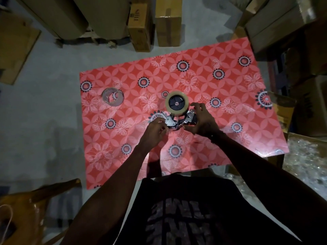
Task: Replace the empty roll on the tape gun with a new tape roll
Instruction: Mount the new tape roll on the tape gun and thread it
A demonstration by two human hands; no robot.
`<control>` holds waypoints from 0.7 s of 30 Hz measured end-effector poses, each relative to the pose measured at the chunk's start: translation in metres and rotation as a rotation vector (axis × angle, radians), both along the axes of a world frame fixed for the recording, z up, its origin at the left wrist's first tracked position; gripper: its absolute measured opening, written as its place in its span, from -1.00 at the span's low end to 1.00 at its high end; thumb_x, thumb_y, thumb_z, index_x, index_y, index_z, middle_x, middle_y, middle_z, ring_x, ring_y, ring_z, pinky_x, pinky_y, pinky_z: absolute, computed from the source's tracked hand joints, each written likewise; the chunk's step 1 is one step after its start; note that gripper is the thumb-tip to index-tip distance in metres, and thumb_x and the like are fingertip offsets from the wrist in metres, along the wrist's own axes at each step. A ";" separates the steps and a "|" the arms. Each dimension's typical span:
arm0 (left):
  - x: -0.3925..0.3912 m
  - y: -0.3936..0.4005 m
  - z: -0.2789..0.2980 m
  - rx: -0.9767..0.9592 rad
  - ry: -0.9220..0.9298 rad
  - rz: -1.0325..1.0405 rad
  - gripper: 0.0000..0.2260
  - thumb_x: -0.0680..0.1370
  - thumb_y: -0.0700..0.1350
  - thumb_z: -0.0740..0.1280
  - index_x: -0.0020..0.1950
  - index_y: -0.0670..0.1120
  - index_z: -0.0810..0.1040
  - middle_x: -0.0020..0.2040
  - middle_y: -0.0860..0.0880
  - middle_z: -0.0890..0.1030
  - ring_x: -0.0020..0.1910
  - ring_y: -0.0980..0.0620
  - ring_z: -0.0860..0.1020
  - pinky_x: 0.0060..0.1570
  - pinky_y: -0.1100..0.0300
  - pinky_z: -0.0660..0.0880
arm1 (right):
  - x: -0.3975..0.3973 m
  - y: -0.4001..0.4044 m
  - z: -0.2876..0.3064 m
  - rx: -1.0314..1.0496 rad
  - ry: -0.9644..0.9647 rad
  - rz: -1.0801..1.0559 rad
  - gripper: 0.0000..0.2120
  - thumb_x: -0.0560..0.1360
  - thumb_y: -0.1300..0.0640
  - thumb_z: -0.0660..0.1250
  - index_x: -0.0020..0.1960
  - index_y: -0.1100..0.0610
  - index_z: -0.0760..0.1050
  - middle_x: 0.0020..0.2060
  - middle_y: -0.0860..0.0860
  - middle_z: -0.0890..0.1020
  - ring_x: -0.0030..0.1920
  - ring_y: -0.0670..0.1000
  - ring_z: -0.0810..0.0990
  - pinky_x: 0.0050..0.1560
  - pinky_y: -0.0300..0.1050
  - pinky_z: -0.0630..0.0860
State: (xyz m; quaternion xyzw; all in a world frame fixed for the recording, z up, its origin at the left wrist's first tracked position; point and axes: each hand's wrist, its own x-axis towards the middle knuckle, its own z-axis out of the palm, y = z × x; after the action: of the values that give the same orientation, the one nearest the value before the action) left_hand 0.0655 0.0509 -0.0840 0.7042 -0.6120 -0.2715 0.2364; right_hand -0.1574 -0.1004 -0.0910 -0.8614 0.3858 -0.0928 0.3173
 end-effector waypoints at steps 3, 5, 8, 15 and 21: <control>0.007 0.006 0.001 -0.038 0.004 0.002 -0.87 0.58 -0.30 0.38 0.02 -0.19 0.73 0.12 -0.17 0.68 0.12 -0.10 0.65 0.10 0.17 0.57 | -0.007 -0.006 0.005 -0.018 -0.006 0.068 -0.09 0.32 -0.15 0.63 0.47 0.23 0.33 0.27 0.23 0.48 0.08 0.23 0.63 -0.04 0.14 0.68; 0.011 0.013 0.004 -0.061 0.028 0.056 -0.87 0.58 -0.33 0.38 0.04 -0.22 0.71 0.09 -0.17 0.69 0.04 -0.09 0.67 0.07 0.37 0.55 | -0.012 -0.008 0.008 -0.028 -0.002 0.097 -0.17 0.35 -0.06 0.64 0.43 0.32 0.37 0.24 0.27 0.49 0.08 0.27 0.62 -0.05 0.11 0.66; 0.011 0.022 0.002 -0.048 0.029 0.147 -0.88 0.55 -0.28 0.44 0.07 -0.17 0.70 0.12 -0.11 0.68 0.02 -0.05 0.67 0.04 0.04 0.67 | -0.018 -0.010 0.010 -0.052 -0.006 0.111 -0.29 0.41 0.04 0.63 0.38 0.36 0.42 0.18 0.28 0.52 0.04 0.27 0.60 -0.12 0.13 0.63; -0.037 0.015 0.014 0.129 -0.035 0.310 -0.23 0.35 0.21 0.60 0.41 -0.09 0.40 0.31 -0.12 0.60 0.15 -0.09 0.64 0.22 -0.08 0.58 | -0.008 -0.007 0.016 0.063 0.057 0.096 -0.49 0.49 0.07 0.55 0.26 0.37 0.48 0.06 0.32 0.56 0.05 0.31 0.54 -0.07 0.06 0.42; -0.052 -0.005 0.014 0.033 -0.136 0.353 -0.62 0.55 0.04 0.34 0.27 -0.13 0.39 -0.12 -0.01 0.66 -0.17 -0.05 0.62 0.05 -0.04 0.51 | -0.004 -0.012 0.012 0.162 0.108 0.067 -0.45 0.52 -0.06 0.54 0.28 0.28 0.43 0.09 0.25 0.53 0.05 0.25 0.53 -0.04 0.14 0.51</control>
State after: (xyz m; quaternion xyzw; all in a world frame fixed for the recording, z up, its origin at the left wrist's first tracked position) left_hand 0.0133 0.0464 -0.0704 0.8212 -0.4889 -0.1875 0.2269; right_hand -0.1613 -0.1121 -0.0789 -0.8491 0.3795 -0.0038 0.3674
